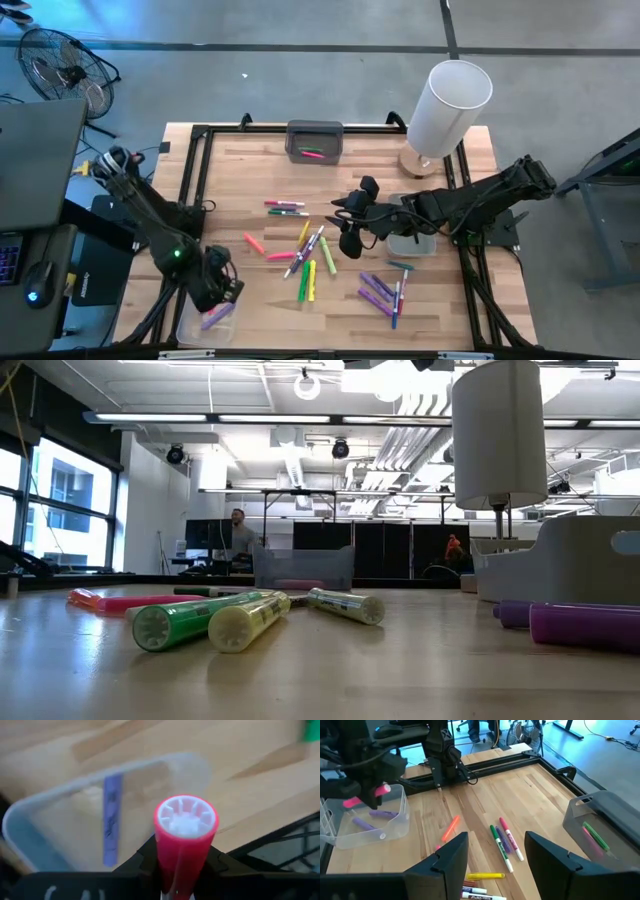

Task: Pick & Place Markers
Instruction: Put the pink highlighter pen into the transparent bin, then put the green marker pen into the gray bin

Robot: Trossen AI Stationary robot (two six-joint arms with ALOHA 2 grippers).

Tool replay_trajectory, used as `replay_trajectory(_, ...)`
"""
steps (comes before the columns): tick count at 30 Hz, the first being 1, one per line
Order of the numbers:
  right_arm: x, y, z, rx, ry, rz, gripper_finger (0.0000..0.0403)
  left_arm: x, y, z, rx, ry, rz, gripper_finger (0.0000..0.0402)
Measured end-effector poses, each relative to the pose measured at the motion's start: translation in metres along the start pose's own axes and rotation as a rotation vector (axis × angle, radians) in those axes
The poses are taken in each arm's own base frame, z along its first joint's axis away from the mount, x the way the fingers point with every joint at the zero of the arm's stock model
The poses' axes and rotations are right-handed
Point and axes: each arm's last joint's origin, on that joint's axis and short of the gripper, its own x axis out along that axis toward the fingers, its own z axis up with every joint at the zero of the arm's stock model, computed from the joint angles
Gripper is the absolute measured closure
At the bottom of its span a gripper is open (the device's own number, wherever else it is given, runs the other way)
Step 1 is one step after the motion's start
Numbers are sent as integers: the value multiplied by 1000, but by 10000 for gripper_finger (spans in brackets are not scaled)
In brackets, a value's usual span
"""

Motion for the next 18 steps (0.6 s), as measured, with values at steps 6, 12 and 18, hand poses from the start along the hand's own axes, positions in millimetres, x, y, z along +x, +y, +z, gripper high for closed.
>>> replay_trajectory(6,2,-4,2,6,0,-8,219,10,-3,-4,-2,5,30,288)
replay_trajectory(12,4,-8,3,18,-1,-21,219,10,-3,-5,45,9,25,270)
replay_trajectory(18,5,-9,3,41,0,-19,219,-10,-1,8,111,-6,-47,280)
